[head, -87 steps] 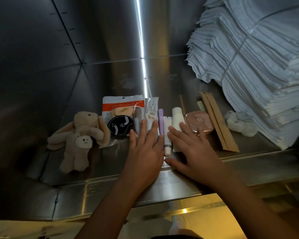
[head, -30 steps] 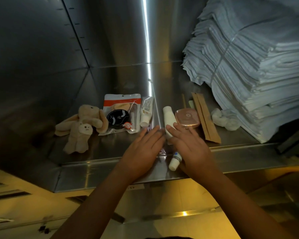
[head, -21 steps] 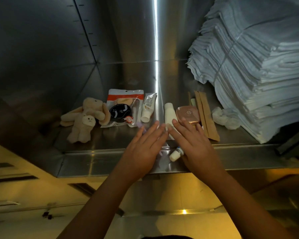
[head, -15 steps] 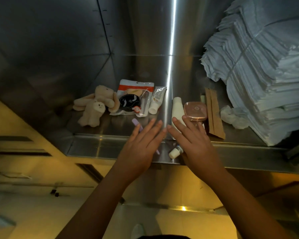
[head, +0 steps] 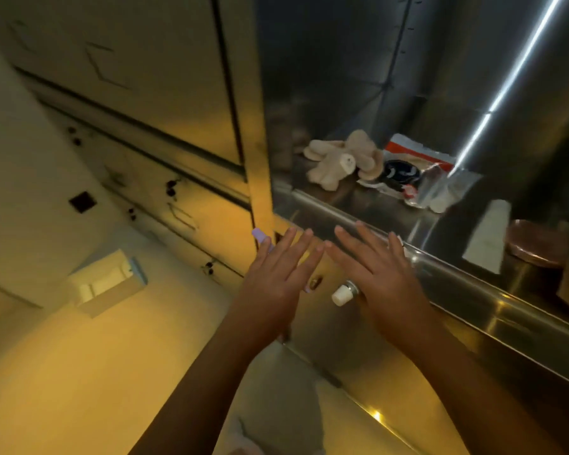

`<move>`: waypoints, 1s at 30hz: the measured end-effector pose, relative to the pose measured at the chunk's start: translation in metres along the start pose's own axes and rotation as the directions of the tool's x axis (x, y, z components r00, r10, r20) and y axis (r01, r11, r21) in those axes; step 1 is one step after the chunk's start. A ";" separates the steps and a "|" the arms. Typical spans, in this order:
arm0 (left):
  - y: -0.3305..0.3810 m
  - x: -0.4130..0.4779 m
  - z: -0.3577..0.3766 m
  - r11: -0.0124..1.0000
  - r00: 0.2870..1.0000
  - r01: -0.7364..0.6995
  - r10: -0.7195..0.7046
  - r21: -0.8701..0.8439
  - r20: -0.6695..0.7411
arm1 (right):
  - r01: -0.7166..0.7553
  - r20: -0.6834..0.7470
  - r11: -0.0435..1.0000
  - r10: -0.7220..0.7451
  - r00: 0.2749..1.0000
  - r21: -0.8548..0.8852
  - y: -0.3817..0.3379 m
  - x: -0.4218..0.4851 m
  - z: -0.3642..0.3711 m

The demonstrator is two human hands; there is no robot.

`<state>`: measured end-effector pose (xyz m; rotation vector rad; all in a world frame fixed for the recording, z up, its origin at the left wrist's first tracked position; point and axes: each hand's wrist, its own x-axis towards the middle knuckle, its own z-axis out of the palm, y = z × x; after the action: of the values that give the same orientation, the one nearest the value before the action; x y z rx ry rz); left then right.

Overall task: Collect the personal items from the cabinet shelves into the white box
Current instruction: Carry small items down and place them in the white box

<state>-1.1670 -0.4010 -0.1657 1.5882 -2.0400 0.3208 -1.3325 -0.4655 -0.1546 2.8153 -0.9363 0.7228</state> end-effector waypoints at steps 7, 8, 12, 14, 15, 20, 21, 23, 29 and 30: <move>-0.062 -0.069 -0.040 0.983 0.984 0.172 -0.168 0.058 -0.066 | 0.179 0.067 0.983 -0.182 0.981 0.046 -0.079 0.048 0.031; -0.072 -0.078 -0.047 0.979 0.979 0.194 -0.190 0.067 -0.070 | 0.195 0.059 0.979 -0.198 0.978 0.060 -0.092 0.055 0.037; -0.117 -0.122 -0.079 0.955 0.961 0.274 -0.268 0.118 -0.064 | 0.224 0.050 0.964 -0.233 0.971 0.145 -0.152 0.087 0.064; -0.143 -0.146 -0.098 0.940 0.950 0.311 -0.305 0.142 -0.062 | 0.241 0.062 0.958 -0.253 0.965 0.156 -0.185 0.102 0.078; -0.155 -0.158 -0.107 0.931 0.945 0.327 -0.322 0.160 -0.060 | 0.255 0.066 0.955 -0.267 0.961 0.154 -0.201 0.110 0.085; -0.211 -0.207 -0.147 0.914 0.938 0.345 -0.342 0.213 -0.054 | 0.287 0.048 0.936 -0.302 0.952 0.203 -0.274 0.144 0.114; -0.221 -0.215 -0.153 0.912 0.937 0.347 -0.344 0.220 -0.055 | 0.290 0.049 0.933 -0.307 0.951 0.215 -0.286 0.149 0.119; -0.238 -0.230 -0.163 0.903 0.931 0.365 -0.360 0.228 -0.062 | 0.302 0.053 0.926 -0.321 0.946 0.228 -0.309 0.159 0.129; -0.279 -0.262 -0.178 0.871 0.898 0.437 -0.436 0.223 -0.056 | 0.356 0.073 0.901 -0.384 0.921 0.247 -0.354 0.189 0.157; -0.286 -0.265 -0.179 0.868 0.896 0.441 -0.442 0.228 -0.048 | 0.369 0.076 0.896 -0.397 0.914 0.249 -0.358 0.195 0.163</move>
<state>-0.8037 -0.1749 -0.1982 2.1443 -1.6177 0.3921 -0.9198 -0.3189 -0.1857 3.1360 -0.2944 0.6391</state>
